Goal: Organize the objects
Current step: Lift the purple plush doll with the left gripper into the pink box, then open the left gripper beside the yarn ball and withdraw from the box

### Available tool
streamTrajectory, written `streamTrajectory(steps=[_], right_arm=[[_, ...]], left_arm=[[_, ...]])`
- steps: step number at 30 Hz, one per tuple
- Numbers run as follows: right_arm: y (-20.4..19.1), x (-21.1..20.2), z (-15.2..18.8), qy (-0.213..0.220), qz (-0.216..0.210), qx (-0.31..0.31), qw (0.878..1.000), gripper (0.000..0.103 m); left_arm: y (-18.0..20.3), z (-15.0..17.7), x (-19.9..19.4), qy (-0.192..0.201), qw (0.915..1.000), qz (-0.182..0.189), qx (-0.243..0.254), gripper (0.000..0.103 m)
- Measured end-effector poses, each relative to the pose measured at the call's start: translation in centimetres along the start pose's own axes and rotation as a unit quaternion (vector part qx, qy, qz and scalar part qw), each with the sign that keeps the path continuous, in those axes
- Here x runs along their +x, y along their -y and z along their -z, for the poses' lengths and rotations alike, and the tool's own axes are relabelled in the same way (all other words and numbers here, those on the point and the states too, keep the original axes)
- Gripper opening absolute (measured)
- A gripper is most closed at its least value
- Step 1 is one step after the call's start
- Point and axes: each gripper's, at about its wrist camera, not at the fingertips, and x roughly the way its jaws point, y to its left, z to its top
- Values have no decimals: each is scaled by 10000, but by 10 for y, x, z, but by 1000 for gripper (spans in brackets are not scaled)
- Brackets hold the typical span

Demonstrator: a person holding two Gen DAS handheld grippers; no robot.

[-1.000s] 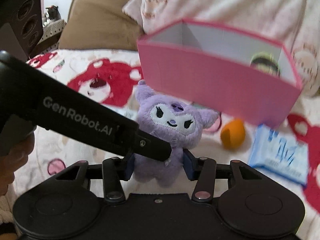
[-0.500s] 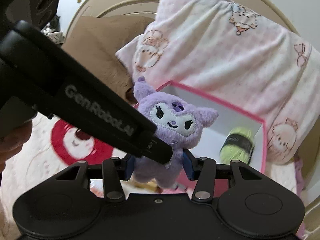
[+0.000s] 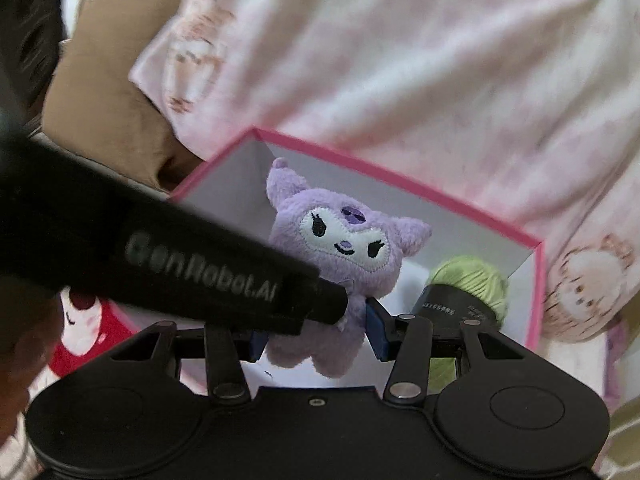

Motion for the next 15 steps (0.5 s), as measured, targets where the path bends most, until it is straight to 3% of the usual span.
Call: streamTrajectory(steps=[5,12,15], right_arm=[[15,36,-12,-556,-158,143,9982,53],[33,70,-12,-874,-354,642,9935,53],[31,83,-11,-1114,-106,605,9919,53]], left_arm=[[-18,-16,36,-291,9988,-1,-396,31],[-30,-26,66,-486,9973,-70,-555,31],[-34,-22,73,-535,9972,-105,-510,27]])
